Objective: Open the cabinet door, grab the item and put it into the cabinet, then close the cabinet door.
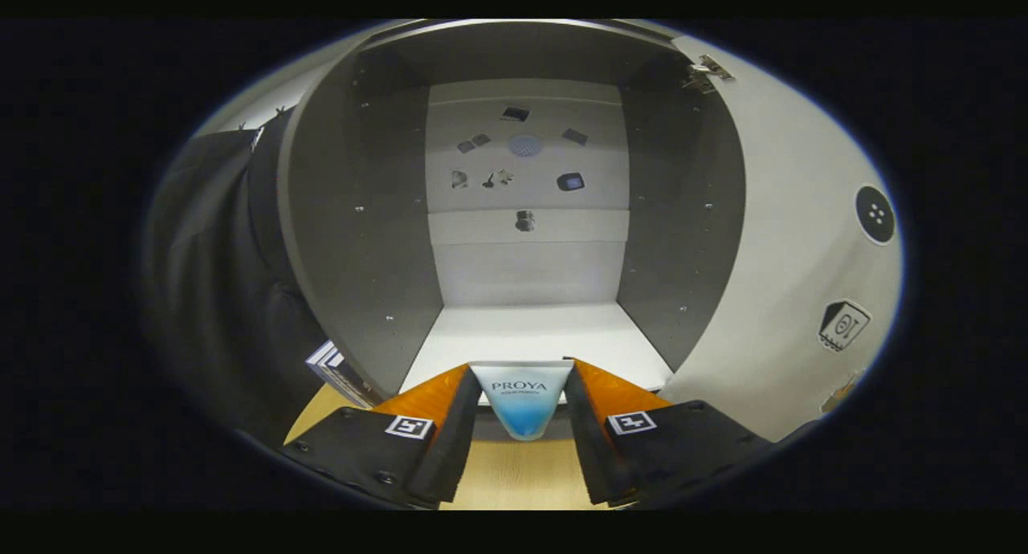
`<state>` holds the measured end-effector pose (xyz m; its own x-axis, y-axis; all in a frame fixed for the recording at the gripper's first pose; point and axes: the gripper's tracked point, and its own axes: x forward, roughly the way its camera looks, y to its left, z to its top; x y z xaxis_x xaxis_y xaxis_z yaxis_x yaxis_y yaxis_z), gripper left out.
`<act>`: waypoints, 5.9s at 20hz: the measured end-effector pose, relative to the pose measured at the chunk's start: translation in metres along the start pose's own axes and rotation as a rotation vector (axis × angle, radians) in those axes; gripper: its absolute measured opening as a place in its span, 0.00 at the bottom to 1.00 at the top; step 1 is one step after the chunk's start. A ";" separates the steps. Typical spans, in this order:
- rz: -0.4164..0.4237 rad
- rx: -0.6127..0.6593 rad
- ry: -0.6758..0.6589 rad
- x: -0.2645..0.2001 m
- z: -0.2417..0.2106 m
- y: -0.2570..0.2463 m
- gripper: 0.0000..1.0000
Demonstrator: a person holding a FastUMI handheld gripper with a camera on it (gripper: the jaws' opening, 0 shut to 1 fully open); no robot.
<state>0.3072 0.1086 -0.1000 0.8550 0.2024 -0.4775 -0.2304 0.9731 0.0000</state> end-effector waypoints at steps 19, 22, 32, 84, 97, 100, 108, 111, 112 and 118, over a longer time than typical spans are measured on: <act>0.087 -0.003 0.043 0.105 -0.008 0.002 0.65; 0.071 -0.004 0.017 0.102 -0.002 -0.002 0.75; 0.037 -0.009 -0.054 0.054 0.000 0.008 0.99; -0.225 0.189 -0.232 -0.307 -0.164 -0.270 0.98; -0.137 0.141 -0.230 -0.287 -0.168 -0.232 0.97; -0.138 0.129 -0.229 -0.285 -0.168 -0.211 0.96; -0.134 0.118 -0.233 -0.271 -0.167 -0.146 0.97; -0.130 0.115 -0.235 -0.262 -0.166 -0.119 0.97; -0.127 0.115 -0.236 -0.259 -0.165 -0.110 0.97; -0.072 0.087 -0.239 -0.220 -0.156 -0.046 0.97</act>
<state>0.0571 0.0016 -0.1321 0.9555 0.1425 -0.2583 -0.1331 0.9897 0.0537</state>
